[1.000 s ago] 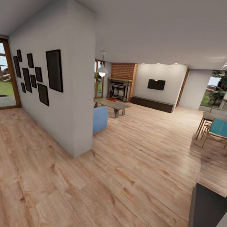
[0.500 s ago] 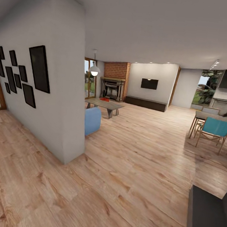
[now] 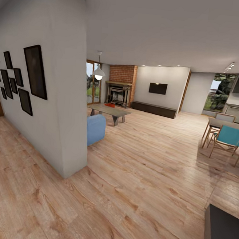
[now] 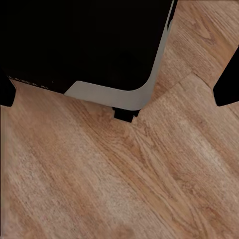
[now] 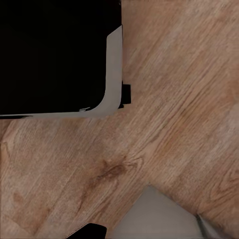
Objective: Move the two storage containers from the living room to the garage. In the garage, place one container on the floor and stack the other container on top of it (either order is fine).
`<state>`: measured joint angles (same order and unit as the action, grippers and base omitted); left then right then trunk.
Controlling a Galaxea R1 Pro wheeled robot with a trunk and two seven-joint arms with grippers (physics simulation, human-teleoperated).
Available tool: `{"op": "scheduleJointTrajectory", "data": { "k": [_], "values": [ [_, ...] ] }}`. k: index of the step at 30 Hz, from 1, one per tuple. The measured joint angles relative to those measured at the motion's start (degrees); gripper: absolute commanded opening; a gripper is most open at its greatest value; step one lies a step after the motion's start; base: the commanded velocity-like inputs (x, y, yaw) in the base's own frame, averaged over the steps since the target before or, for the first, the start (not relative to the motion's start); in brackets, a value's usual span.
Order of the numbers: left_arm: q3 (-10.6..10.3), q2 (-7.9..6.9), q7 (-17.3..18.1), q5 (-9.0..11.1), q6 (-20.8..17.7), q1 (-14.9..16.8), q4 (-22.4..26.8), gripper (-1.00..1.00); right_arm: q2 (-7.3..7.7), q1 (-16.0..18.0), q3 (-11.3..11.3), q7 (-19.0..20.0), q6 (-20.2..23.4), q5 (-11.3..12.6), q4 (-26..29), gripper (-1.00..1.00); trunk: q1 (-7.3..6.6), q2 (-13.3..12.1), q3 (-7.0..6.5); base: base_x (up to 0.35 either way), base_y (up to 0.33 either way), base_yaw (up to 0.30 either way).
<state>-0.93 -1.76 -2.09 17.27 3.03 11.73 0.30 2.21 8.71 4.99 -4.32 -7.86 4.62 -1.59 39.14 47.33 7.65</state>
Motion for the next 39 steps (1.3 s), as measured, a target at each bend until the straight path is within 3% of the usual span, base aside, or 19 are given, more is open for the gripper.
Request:
{"op": "scheduleJointTrajectory", "data": {
  "k": [9,33,39],
  "values": [
    [0.0,0.00,0.0,0.0,0.1,0.0,0.0,1.00,0.00,0.0,0.0,0.0,-0.1,0.0,0.0,1.00,0.00,0.0,0.00,0.324,0.000,-0.028],
    [0.0,-0.01,0.0,0.1,0.1,0.0,0.0,1.00,0.01,0.0,0.0,0.0,0.0,0.0,0.0,1.00,0.00,0.0,0.00,0.324,0.000,-0.232],
    [0.0,-0.02,0.0,0.1,0.1,0.0,0.0,1.00,0.00,0.0,0.0,0.0,-0.1,0.0,0.0,1.00,0.00,0.0,0.00,0.324,0.000,-0.084]
  ]
}}
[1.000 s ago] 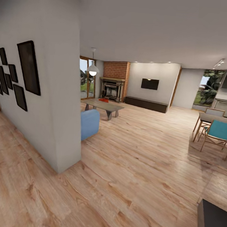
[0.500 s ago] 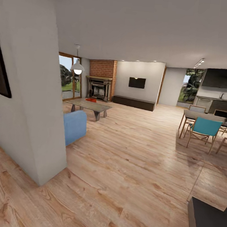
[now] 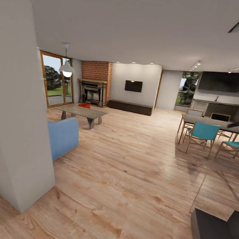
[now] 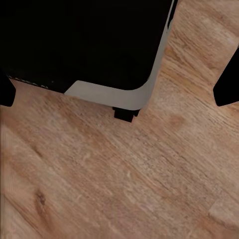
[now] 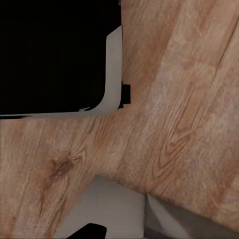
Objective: Move the two storage containers from the living room to the garage. In the garage, place one container on the floor and stack the other container on top of it (either order is fine).
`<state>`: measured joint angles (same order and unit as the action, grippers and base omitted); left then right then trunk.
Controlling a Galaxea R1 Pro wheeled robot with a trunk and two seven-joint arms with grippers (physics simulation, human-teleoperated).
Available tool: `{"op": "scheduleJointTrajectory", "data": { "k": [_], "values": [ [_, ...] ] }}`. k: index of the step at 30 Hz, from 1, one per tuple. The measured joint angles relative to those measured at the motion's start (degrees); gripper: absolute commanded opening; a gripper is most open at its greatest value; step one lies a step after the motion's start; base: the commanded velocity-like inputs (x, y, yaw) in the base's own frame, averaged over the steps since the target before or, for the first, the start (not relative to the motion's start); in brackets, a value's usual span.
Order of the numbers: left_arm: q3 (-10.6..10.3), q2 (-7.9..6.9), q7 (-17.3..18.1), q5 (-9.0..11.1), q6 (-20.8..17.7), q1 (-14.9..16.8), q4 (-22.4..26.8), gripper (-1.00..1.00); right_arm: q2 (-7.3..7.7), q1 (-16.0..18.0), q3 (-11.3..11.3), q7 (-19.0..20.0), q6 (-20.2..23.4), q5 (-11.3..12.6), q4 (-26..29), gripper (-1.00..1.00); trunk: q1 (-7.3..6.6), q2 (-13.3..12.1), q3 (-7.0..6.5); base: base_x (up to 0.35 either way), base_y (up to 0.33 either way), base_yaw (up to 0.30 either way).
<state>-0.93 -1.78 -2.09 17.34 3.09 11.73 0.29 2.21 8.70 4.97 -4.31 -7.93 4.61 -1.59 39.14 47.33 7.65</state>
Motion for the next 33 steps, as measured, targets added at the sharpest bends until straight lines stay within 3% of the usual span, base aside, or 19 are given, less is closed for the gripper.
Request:
{"op": "scheduleJointTrajectory", "data": {
  "k": [33],
  "values": [
    [0.1,-0.07,0.0,0.2,-0.2,0.0,0.0,1.00,0.02,0.0,0.0,0.0,0.1,-1.7,0.0,1.00,0.00,0.0,0.00,0.324,0.000,-0.001]
  ]
}}
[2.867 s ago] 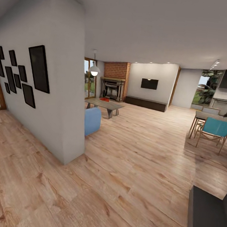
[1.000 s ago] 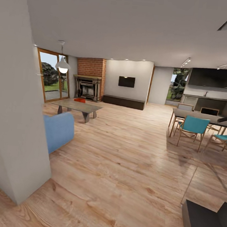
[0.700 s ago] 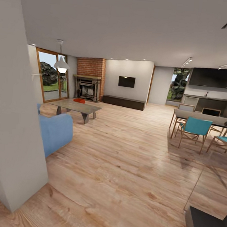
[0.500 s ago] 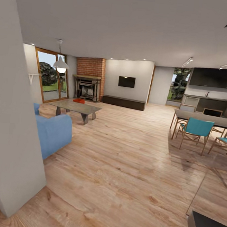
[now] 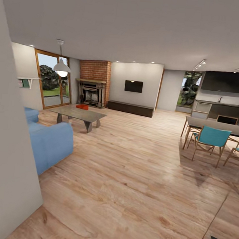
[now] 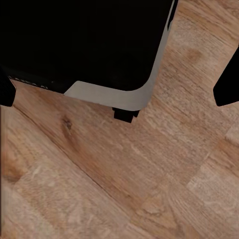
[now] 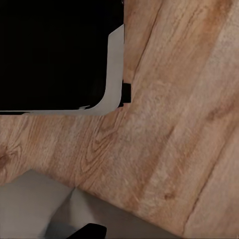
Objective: Move the two storage containers from the living room to the garage. In the garage, place one container on the floor and stack the other container on top of it (either order is fine).
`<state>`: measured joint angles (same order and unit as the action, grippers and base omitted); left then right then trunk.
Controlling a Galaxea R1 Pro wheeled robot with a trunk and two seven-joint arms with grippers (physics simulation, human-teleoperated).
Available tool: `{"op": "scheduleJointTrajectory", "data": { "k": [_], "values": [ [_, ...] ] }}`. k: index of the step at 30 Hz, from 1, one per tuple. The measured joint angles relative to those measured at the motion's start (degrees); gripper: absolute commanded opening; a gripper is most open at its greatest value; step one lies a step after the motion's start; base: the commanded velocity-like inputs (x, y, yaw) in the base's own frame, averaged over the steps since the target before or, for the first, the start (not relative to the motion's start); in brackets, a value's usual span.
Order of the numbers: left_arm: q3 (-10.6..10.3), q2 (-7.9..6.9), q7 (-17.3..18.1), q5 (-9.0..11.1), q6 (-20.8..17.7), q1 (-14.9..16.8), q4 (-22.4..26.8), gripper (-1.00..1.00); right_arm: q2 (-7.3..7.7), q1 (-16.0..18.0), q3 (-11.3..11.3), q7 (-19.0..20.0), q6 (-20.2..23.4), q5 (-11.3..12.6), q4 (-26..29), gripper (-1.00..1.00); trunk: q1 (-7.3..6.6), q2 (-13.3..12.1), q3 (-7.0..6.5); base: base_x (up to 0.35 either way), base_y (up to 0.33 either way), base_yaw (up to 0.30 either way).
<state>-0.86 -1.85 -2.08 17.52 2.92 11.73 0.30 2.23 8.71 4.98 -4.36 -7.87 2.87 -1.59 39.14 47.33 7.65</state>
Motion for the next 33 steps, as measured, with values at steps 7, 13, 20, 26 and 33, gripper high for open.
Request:
{"op": "scheduleJointTrajectory", "data": {
  "k": [7,13,20,26,33],
  "values": [
    [0.0,0.00,0.0,-0.1,-0.1,0.0,0.0,1.00,-0.02,0.0,0.0,0.0,0.0,0.0,0.0,1.00,0.00,0.0,0.00,0.324,0.000,0.000],
    [-0.1,0.00,0.0,-0.2,-0.2,0.0,0.0,1.00,-0.02,0.0,-0.1,0.0,0.0,0.0,0.0,1.00,0.00,0.0,0.00,0.324,0.000,0.000],
    [-0.1,0.00,0.0,-0.2,-0.2,0.0,0.0,1.00,-0.02,0.0,0.0,0.0,0.0,0.0,0.0,1.00,0.00,0.0,0.00,0.324,0.000,0.000],
    [-0.1,0.00,0.0,-0.2,0.0,0.0,0.0,1.00,-0.02,0.0,0.0,0.0,0.0,0.0,0.0,1.00,0.00,0.0,0.00,0.324,0.000,0.000],
    [0.0,0.00,0.0,-0.2,0.0,0.0,0.0,1.00,-0.02,0.0,0.0,0.0,0.0,0.0,0.0,1.00,0.00,0.0,0.00,0.324,0.000,0.000]
  ]
}}
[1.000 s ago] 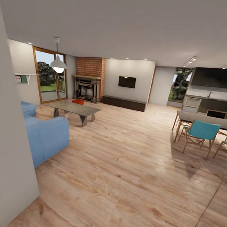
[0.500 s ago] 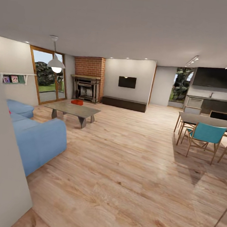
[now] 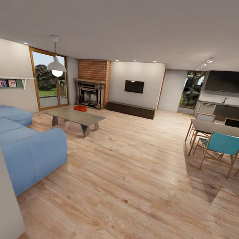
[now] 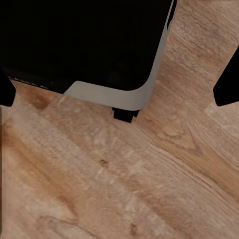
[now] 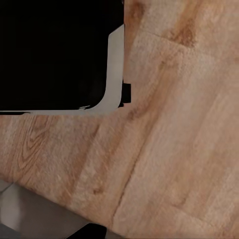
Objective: Move the two storage containers from the living room to the garage. In the garage, place one container on the floor and stack the other container on top of it (either order is fine).
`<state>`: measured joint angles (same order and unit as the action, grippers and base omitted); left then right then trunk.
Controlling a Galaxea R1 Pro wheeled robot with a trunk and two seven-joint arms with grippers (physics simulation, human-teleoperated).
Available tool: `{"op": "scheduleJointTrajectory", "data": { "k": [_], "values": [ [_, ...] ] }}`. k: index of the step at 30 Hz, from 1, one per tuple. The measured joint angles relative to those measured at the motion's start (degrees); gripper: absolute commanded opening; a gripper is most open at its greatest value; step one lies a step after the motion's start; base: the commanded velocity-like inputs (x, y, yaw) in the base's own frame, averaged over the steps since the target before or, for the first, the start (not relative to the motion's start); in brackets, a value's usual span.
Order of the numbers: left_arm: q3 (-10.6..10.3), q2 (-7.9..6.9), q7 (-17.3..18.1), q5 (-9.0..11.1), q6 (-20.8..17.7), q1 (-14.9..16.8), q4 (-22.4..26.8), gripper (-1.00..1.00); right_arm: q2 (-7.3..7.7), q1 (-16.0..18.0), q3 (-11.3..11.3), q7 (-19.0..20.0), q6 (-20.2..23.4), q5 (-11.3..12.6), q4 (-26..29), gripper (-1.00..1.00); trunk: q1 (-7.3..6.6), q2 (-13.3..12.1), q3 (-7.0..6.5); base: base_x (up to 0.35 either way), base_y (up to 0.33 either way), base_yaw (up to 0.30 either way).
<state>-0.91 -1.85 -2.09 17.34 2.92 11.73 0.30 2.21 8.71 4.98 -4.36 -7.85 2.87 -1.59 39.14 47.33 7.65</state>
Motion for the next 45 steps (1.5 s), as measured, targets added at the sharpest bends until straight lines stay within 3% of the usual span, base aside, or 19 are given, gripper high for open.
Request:
{"op": "scheduleJointTrajectory", "data": {
  "k": [45],
  "values": [
    [0.0,0.00,0.0,0.0,0.1,0.0,0.0,1.00,0.00,0.0,0.0,0.0,0.1,0.0,0.0,1.00,0.00,0.0,0.00,0.324,0.000,0.000]
  ]
}}
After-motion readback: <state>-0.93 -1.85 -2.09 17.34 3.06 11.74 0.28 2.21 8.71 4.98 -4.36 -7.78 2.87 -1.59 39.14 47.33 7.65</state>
